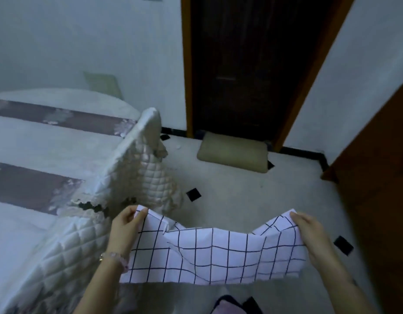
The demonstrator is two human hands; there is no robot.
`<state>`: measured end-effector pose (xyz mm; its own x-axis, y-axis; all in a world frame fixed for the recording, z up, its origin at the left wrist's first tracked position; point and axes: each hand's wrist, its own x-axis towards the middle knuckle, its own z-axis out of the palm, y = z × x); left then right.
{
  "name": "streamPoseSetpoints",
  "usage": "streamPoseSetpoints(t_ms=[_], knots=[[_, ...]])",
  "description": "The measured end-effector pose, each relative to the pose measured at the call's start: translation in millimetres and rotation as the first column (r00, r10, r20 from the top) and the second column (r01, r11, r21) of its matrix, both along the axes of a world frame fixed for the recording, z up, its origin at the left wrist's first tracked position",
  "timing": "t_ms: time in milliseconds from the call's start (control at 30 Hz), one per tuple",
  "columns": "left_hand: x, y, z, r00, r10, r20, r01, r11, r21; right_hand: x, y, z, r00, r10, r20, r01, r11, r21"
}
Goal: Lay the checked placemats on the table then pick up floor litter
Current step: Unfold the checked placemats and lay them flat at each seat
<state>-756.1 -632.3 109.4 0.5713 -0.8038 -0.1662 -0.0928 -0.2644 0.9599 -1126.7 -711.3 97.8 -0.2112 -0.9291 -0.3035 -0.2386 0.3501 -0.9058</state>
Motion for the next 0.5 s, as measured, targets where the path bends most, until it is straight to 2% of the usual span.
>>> streamPoseSetpoints(t_ms=[100,167,367,500], knots=[[18.2,-31.3,41.2,0.989,0.126,0.078,-0.117,0.987,-0.109,41.5,-103.0,31.9,0.989,0.147,0.017,-0.145,0.986,-0.087],[37.6,-47.9,68.4,0.971,0.228,0.079,-0.207,0.956,-0.207,81.1,-160.3,60.4,0.972,0.234,0.033,-0.226,0.96,-0.164],[115.6,-86.2,126.8,0.849,0.529,0.01,-0.472,0.766,-0.436,216.5,-286.2,105.6,0.873,0.464,0.153,-0.398,0.857,-0.329],[183.5,-97.0,133.3,0.775,0.631,-0.037,-0.559,0.658,-0.504,323.4,-341.4,118.3,0.767,0.58,0.275,-0.471,0.8,-0.373]])
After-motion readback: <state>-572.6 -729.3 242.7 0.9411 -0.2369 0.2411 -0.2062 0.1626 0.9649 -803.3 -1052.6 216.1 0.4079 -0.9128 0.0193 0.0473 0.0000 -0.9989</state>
